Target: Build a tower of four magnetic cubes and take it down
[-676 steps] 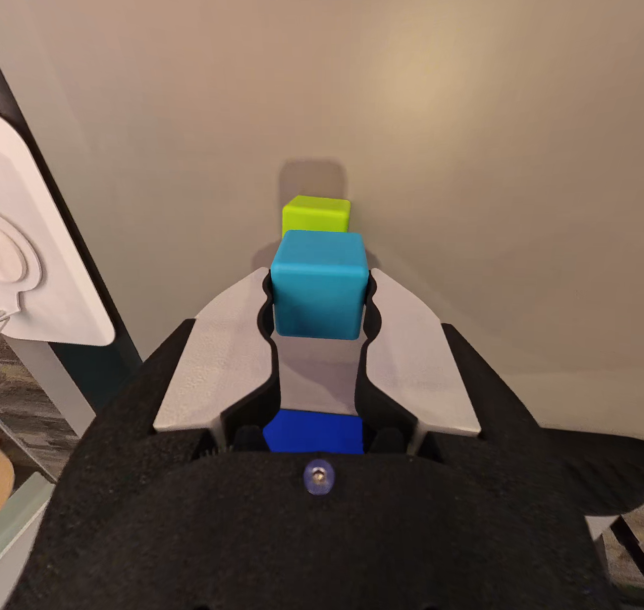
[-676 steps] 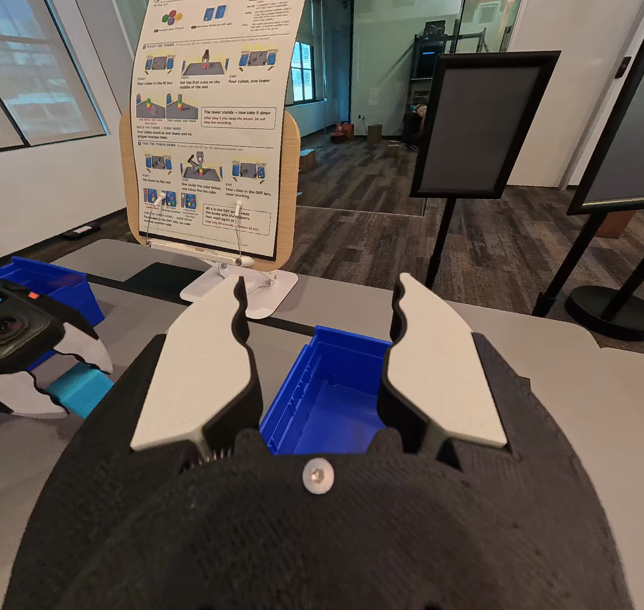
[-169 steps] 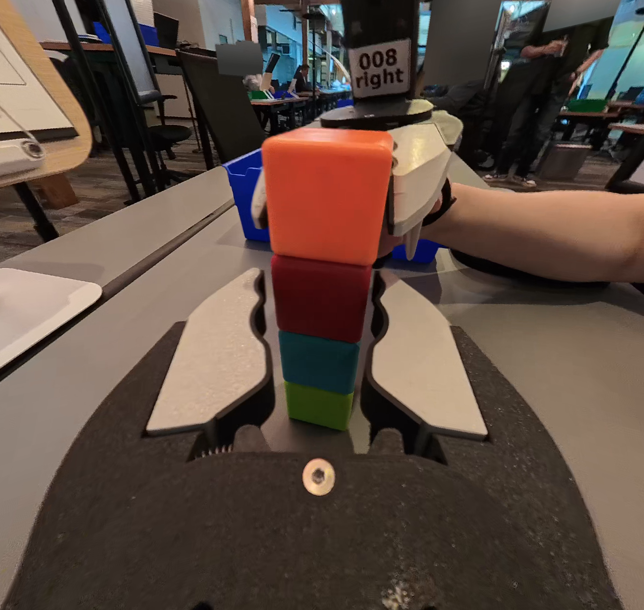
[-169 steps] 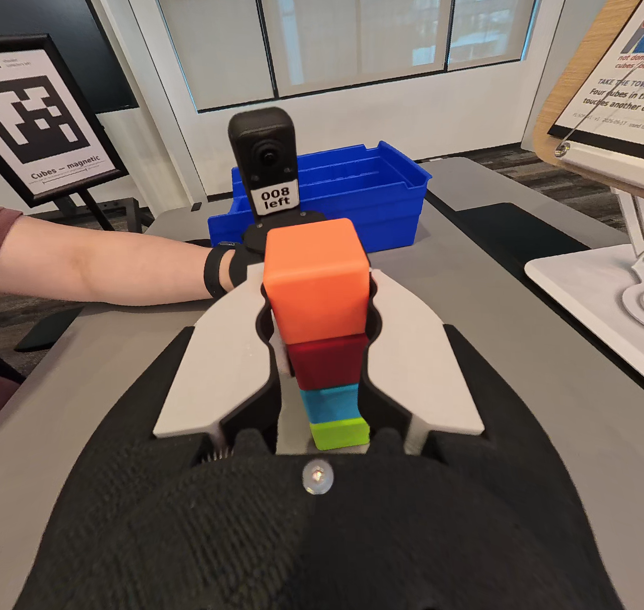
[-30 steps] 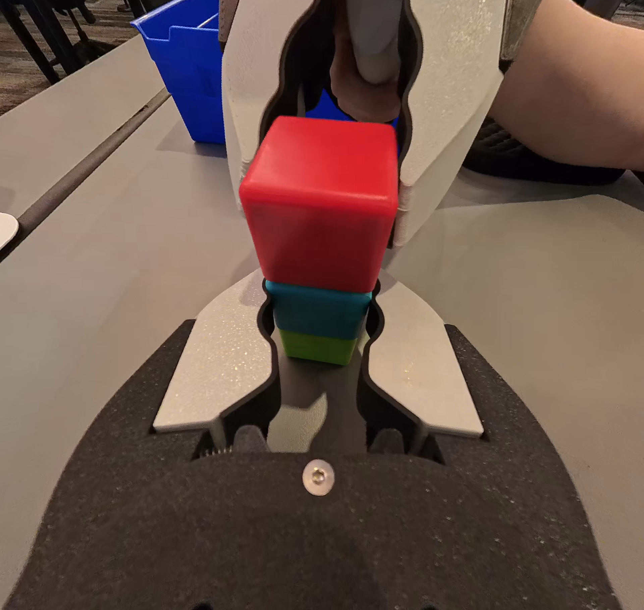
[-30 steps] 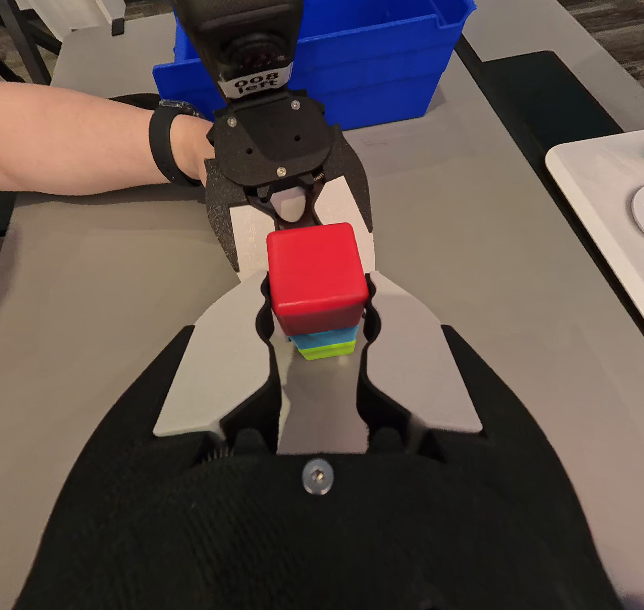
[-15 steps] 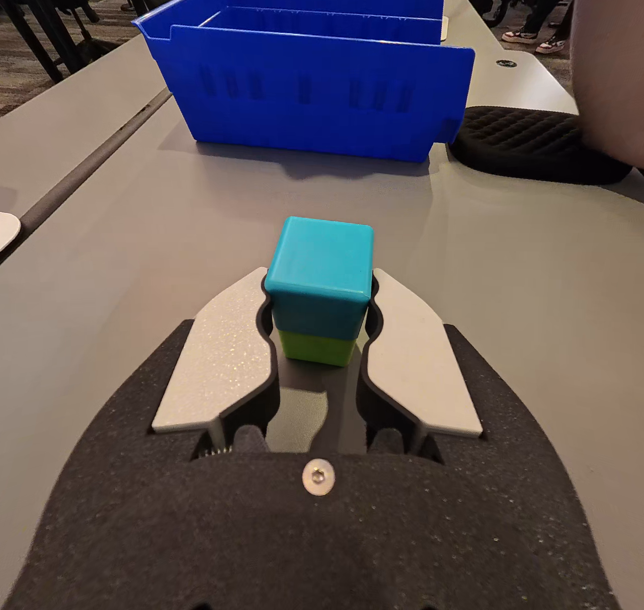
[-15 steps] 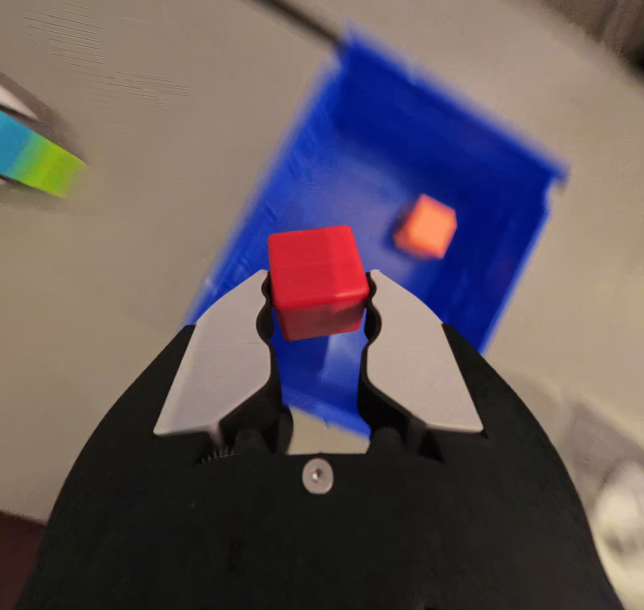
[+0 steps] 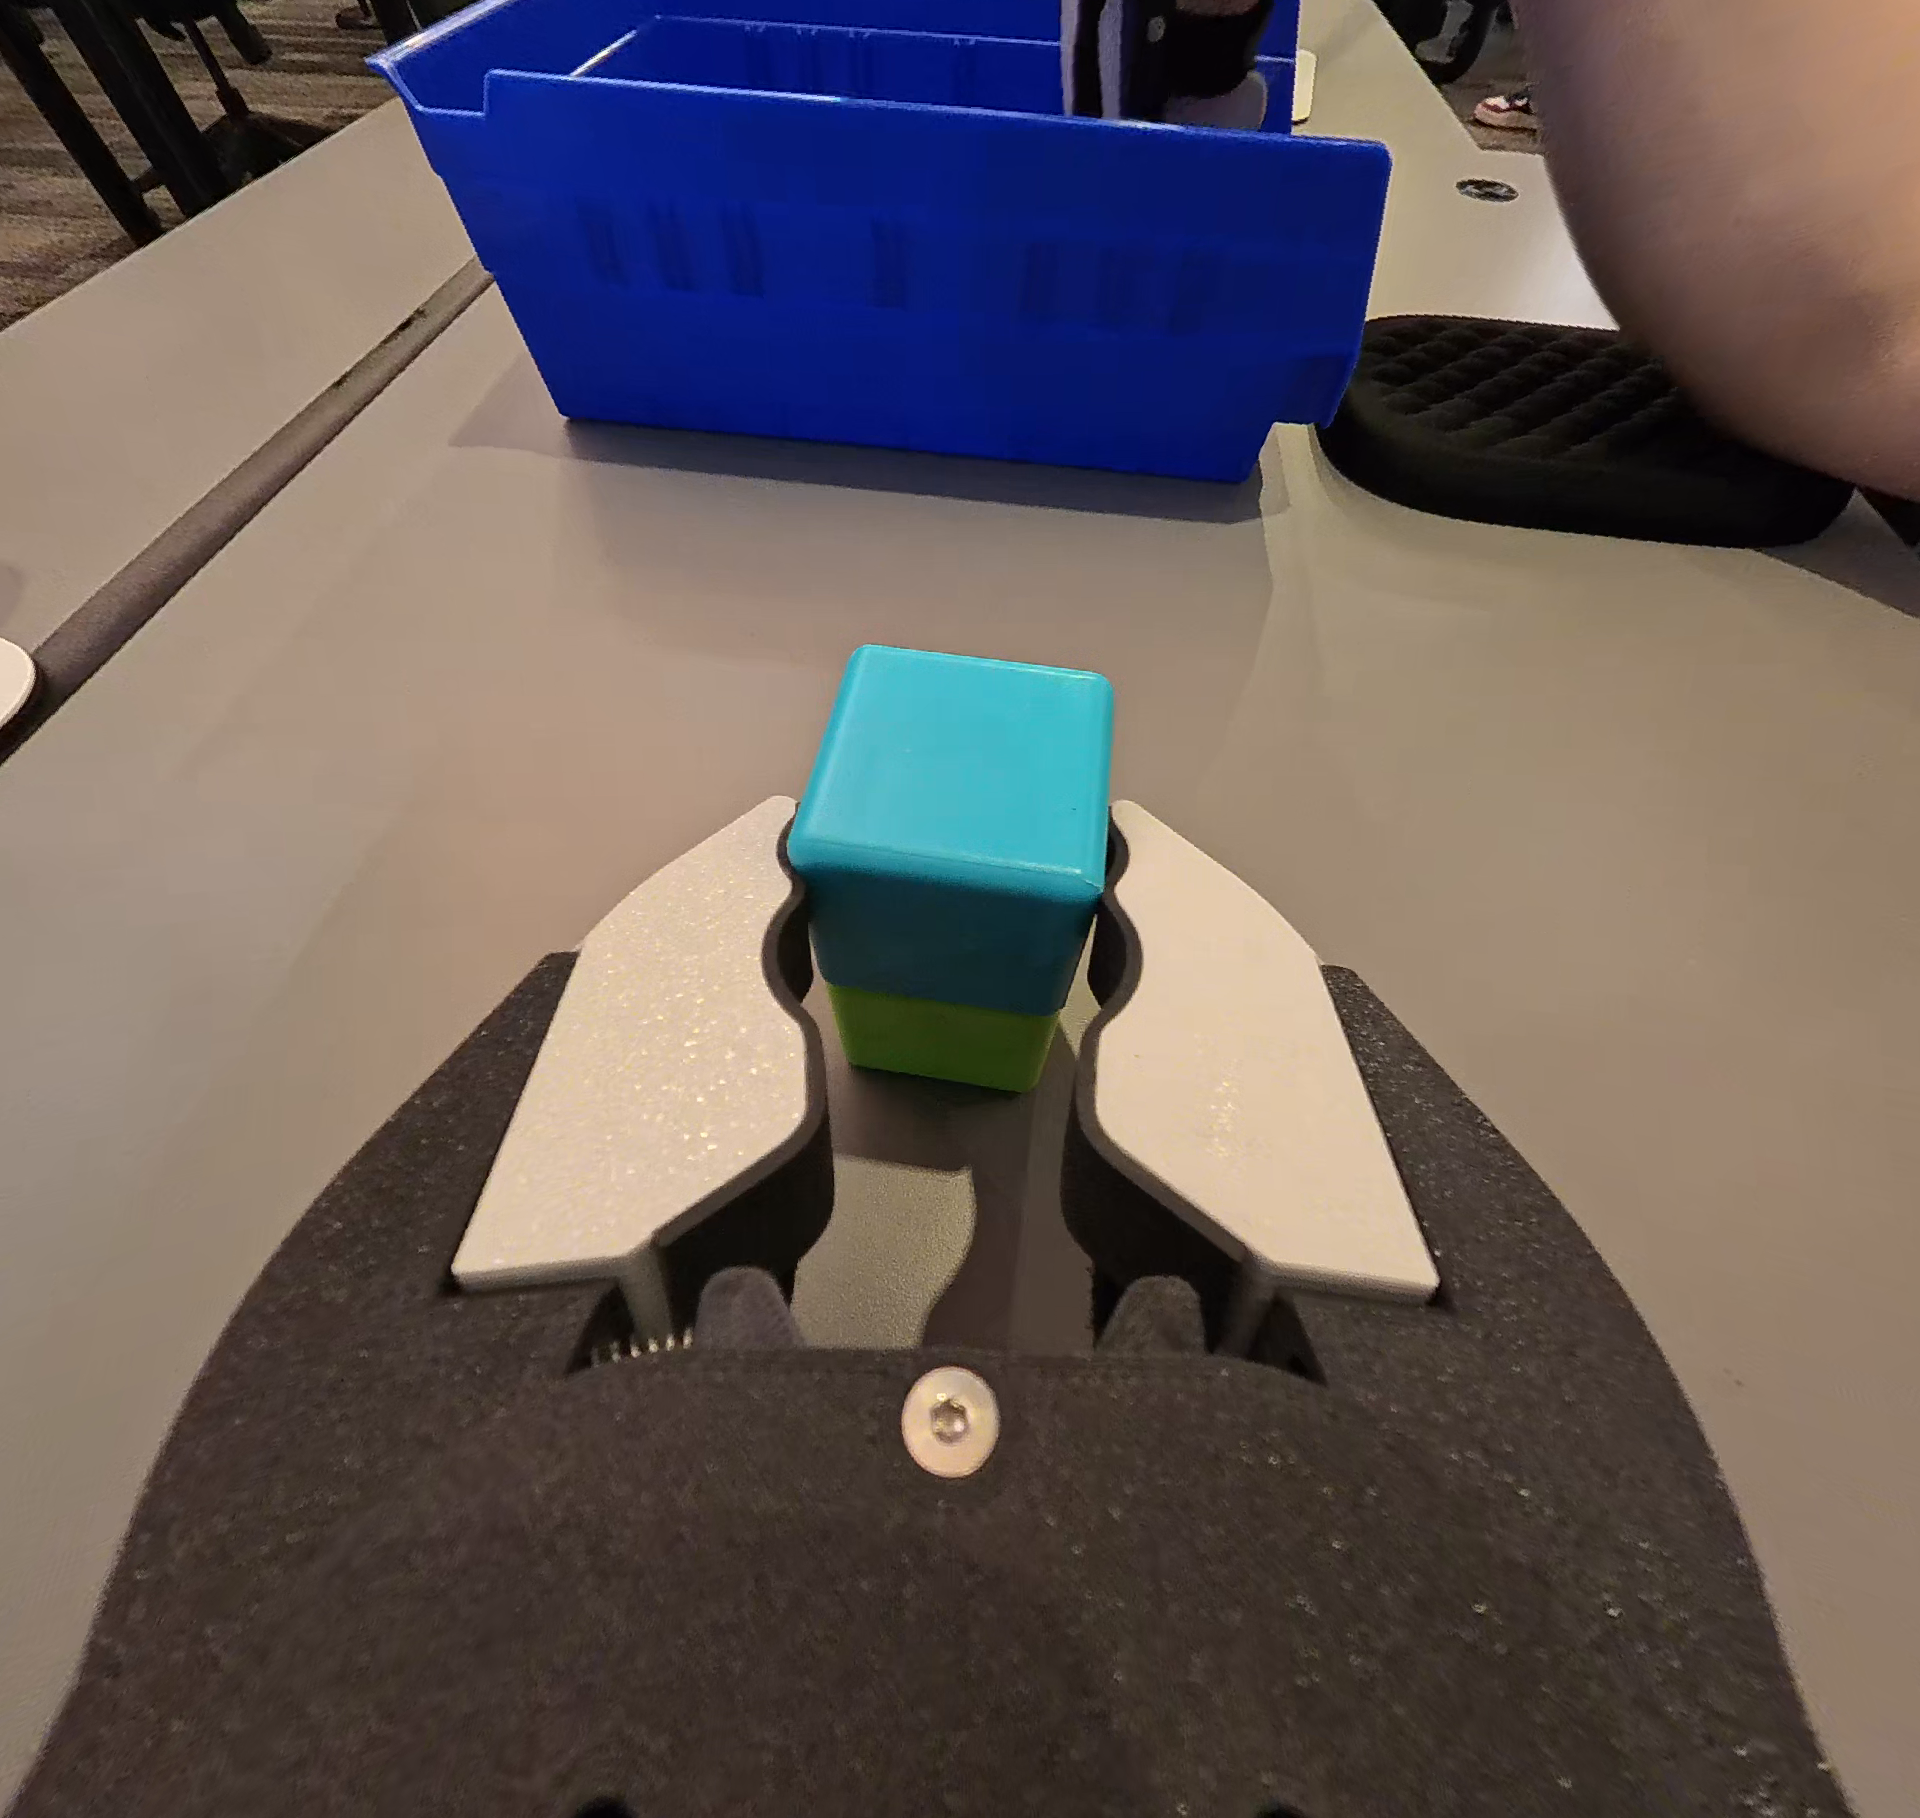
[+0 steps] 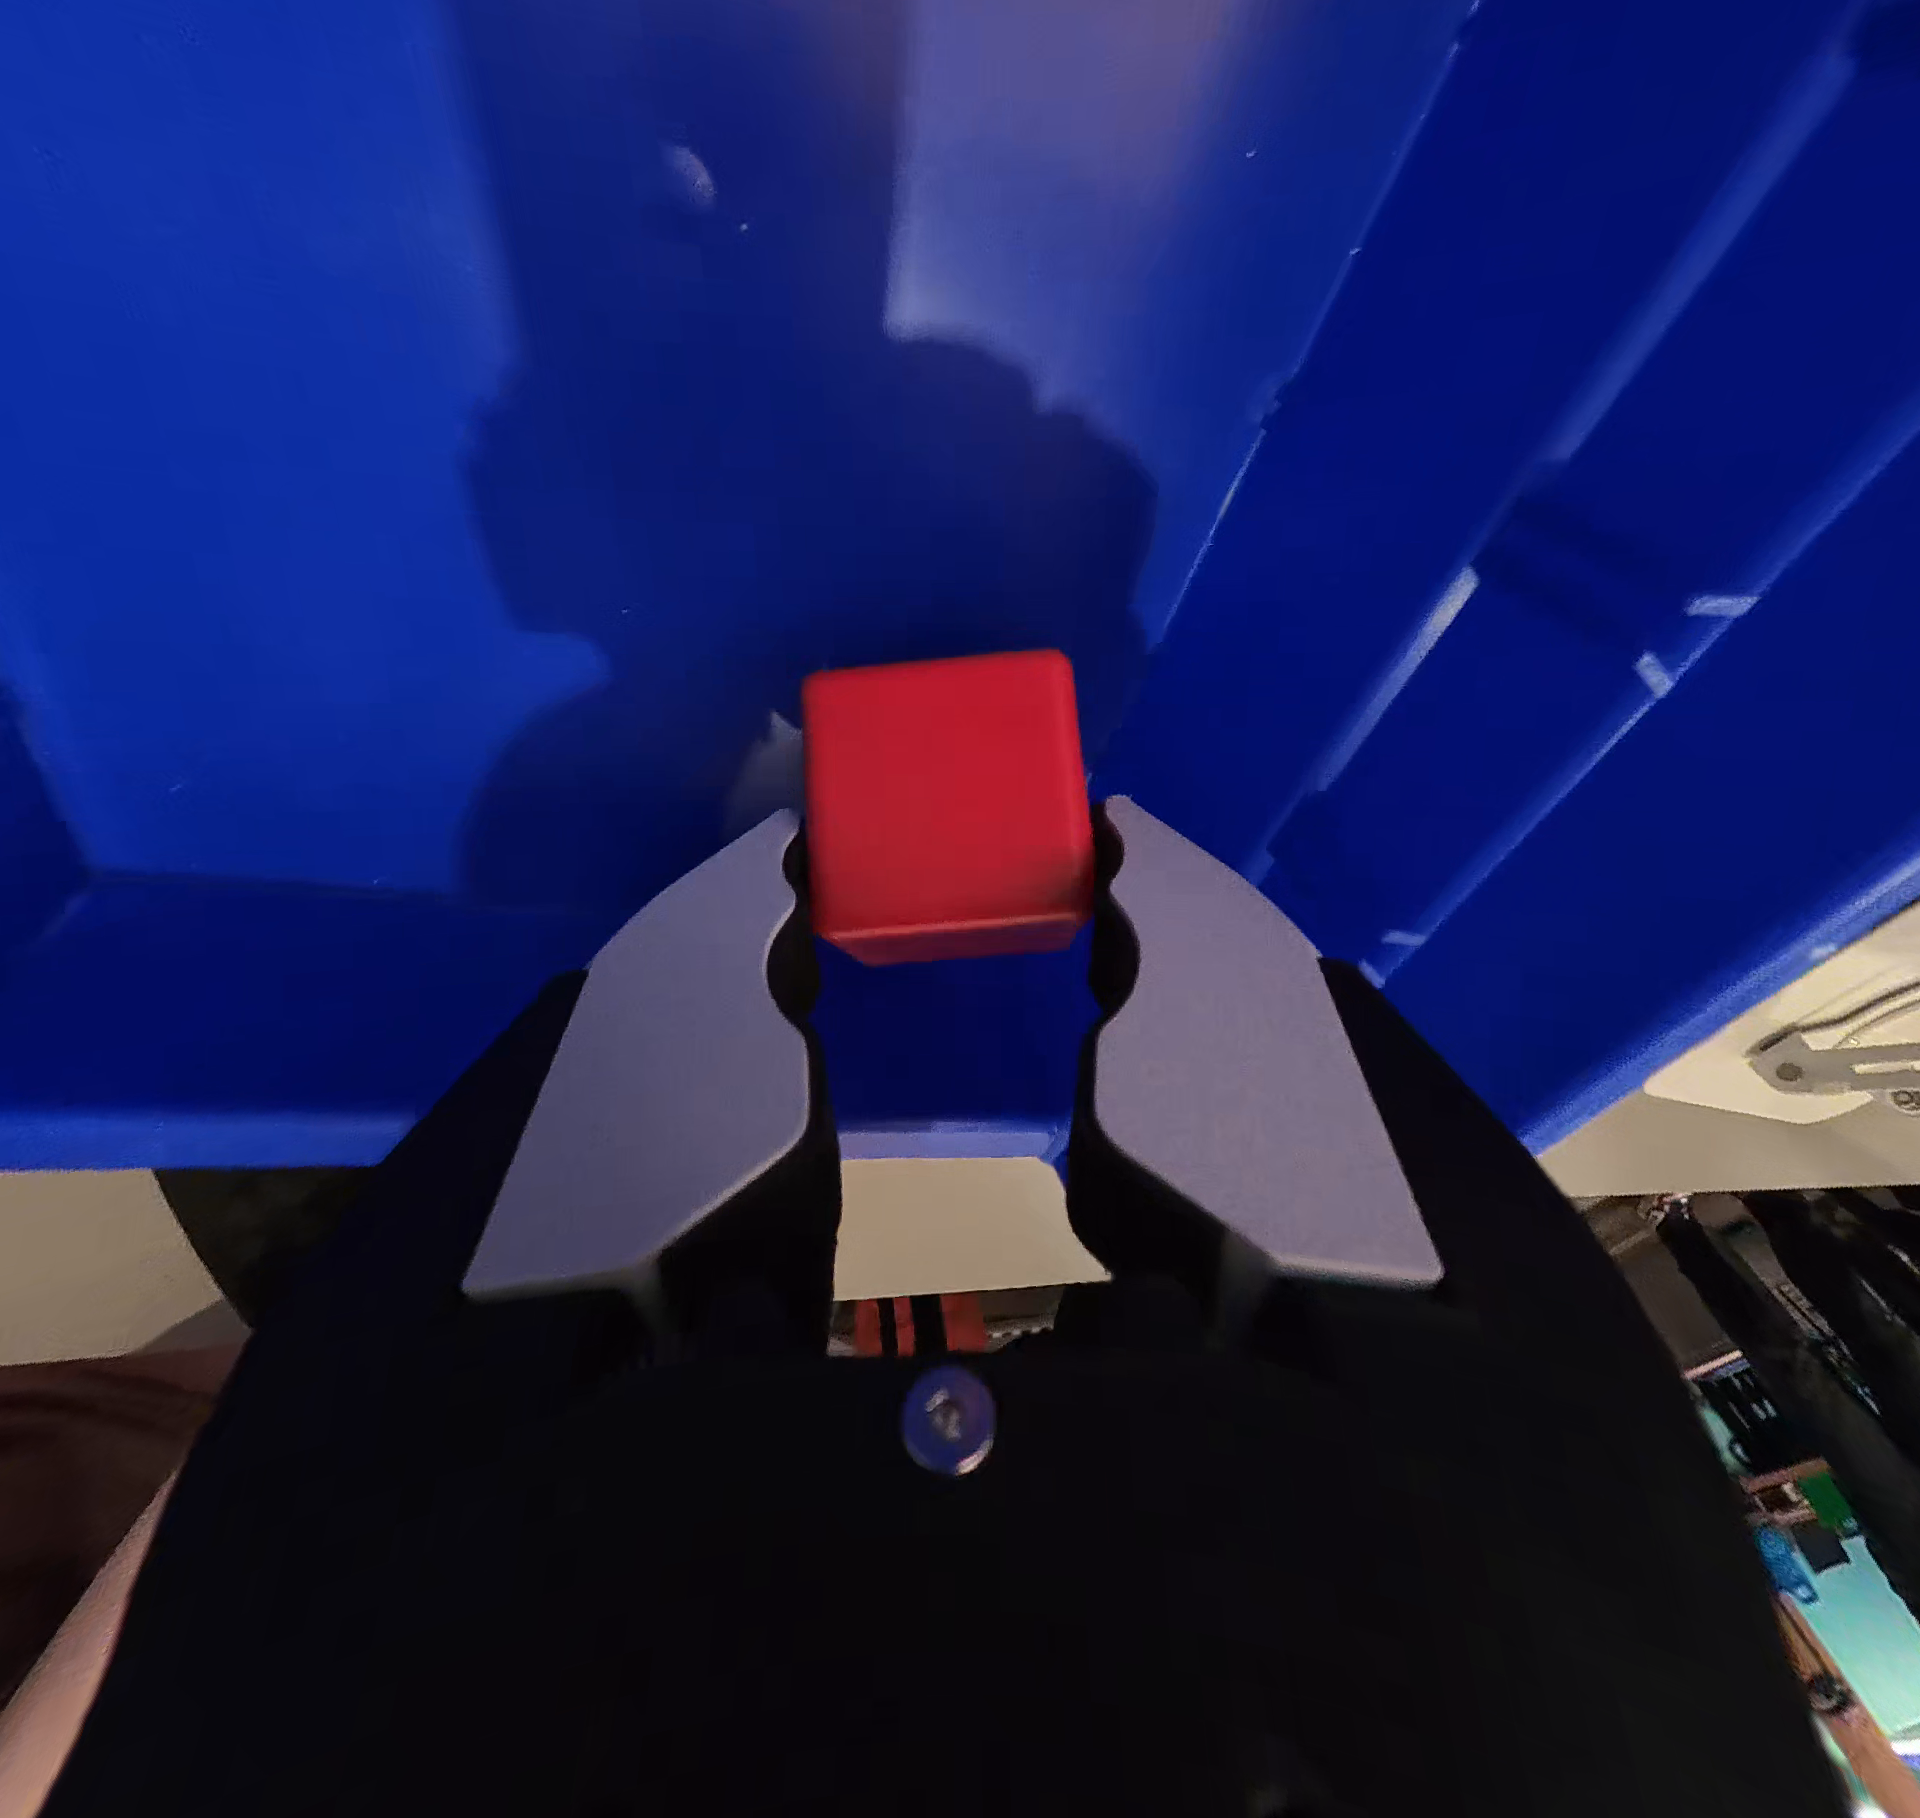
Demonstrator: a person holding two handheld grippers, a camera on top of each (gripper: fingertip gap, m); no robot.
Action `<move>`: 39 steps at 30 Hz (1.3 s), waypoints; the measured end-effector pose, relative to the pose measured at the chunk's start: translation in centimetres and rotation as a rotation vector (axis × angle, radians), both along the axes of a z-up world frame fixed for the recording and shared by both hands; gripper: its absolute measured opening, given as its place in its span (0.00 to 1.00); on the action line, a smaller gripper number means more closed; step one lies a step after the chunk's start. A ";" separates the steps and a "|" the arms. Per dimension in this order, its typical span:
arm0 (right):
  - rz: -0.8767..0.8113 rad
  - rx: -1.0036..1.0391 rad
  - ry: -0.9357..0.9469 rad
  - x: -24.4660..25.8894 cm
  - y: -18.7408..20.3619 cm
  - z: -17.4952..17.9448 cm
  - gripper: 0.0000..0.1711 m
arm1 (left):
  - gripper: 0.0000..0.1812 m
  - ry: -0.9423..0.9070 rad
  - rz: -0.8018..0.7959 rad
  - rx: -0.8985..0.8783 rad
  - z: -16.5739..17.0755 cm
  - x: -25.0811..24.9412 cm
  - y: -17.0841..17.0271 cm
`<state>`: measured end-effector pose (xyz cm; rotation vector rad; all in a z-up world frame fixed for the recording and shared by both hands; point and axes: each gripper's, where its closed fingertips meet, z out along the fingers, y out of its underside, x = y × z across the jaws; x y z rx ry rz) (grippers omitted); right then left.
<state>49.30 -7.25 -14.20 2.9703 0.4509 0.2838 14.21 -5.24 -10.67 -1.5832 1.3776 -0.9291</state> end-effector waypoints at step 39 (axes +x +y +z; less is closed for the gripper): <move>1.134 0.607 0.886 -37.4 1.7 6.0 0.40 | 0.36 0.284 0.005 0.038 -4.0 -1.3 -0.5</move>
